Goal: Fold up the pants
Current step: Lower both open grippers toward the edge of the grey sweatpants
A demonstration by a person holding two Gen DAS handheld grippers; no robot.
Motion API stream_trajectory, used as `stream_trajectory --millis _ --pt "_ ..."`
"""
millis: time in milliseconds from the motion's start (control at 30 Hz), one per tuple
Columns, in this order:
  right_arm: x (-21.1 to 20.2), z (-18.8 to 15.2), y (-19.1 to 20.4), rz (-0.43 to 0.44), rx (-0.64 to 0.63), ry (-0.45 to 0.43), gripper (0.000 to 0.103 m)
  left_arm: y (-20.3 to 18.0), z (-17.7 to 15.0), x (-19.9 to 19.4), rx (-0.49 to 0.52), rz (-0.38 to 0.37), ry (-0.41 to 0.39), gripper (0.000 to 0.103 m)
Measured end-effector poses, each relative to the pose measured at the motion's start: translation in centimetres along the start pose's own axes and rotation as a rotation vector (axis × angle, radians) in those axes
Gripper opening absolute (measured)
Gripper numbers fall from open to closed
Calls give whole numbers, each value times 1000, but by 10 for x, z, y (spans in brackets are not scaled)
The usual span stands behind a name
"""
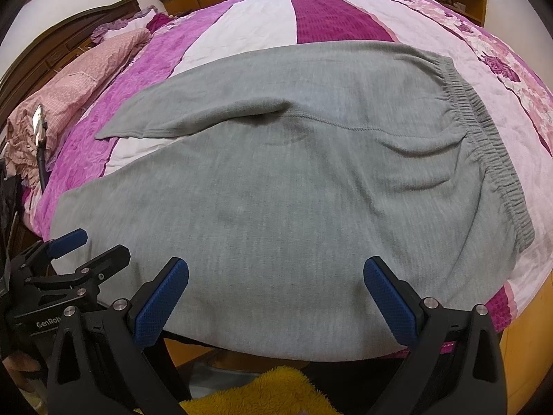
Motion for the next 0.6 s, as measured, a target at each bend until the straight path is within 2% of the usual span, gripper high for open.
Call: stream_trajectory --millis 167,600 --pt "-4 5 -8 0 7 -14 97 5 6 -2 -3 5 -4 96" --pt "-8 31 -37 -23 23 -13 97 29 45 -7 -12 35 -10 96"
Point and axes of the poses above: each gripper's, at about its wrist camera, not at the fingertips, and x roughly the way its jaws point, y to its left, z to its top, the point moved 1 cm from there along x, roughly the way its jaws point, and after that the axes turned 6 degrees about -x, right-handed, at the moved point
